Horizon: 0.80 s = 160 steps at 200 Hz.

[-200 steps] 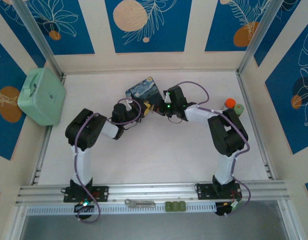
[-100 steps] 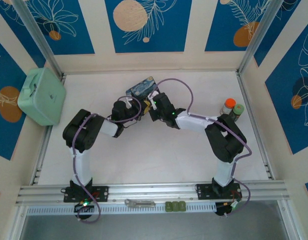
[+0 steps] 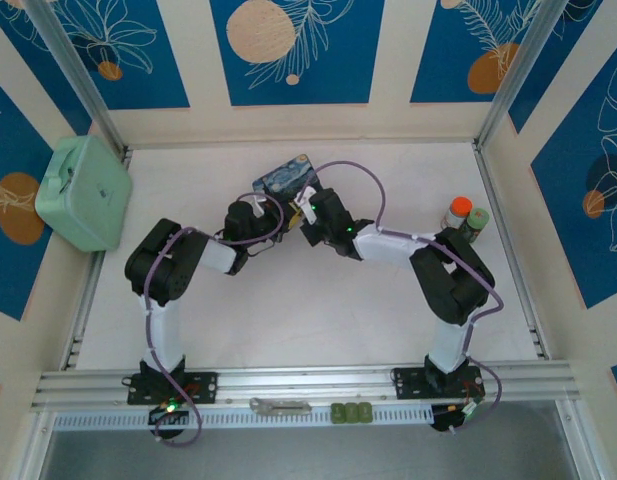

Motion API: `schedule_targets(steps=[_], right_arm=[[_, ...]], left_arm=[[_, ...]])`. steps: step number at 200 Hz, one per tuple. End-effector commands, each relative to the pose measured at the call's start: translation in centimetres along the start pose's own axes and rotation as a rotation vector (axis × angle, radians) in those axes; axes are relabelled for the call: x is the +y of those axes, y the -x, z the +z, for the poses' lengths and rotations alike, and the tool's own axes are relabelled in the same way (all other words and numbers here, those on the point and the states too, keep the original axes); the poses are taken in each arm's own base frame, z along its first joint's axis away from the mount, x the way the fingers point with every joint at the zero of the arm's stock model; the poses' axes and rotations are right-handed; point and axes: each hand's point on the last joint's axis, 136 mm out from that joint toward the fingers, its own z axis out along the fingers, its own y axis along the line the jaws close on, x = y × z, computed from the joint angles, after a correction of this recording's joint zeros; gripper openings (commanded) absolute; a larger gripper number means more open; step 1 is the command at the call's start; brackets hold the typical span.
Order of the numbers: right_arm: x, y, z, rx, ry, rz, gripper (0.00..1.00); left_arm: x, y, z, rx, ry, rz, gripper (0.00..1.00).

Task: Unlock a padlock with a key

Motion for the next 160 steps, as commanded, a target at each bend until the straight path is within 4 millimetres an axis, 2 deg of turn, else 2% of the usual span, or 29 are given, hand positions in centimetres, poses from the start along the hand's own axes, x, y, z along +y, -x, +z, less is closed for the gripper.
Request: schedule_targets(steps=[1, 43, 88, 109, 151, 160], right_arm=[[3.2, 6.2, -2.6, -0.178, 0.281, 0.232, 0.0], [0.8, 6.2, -3.7, -0.189, 0.459, 0.554, 0.19], [-0.5, 6.3, -3.8, -0.186, 0.57, 0.738, 0.21], [-1.0, 5.9, -3.3, -0.163, 0.583, 0.803, 0.2], [-2.0, 5.2, -2.5, -0.128, 0.605, 0.931, 0.0], [-2.2, 5.1, -2.3, -0.118, 0.606, 0.954, 0.0]], left_arm=[[-7.1, -8.4, -0.2, 0.315, -0.196, 0.131, 0.0], [-7.0, -8.4, -0.3, 0.309, -0.196, 0.132, 0.0], [-7.1, -8.3, -0.3, 0.306, -0.198, 0.133, 0.0], [-7.1, -8.3, -0.4, 0.301, -0.197, 0.135, 0.0], [-7.2, -8.3, -0.4, 0.302, -0.198, 0.143, 0.0], [-7.1, -8.3, -0.4, 0.303, -0.195, 0.142, 0.0]])
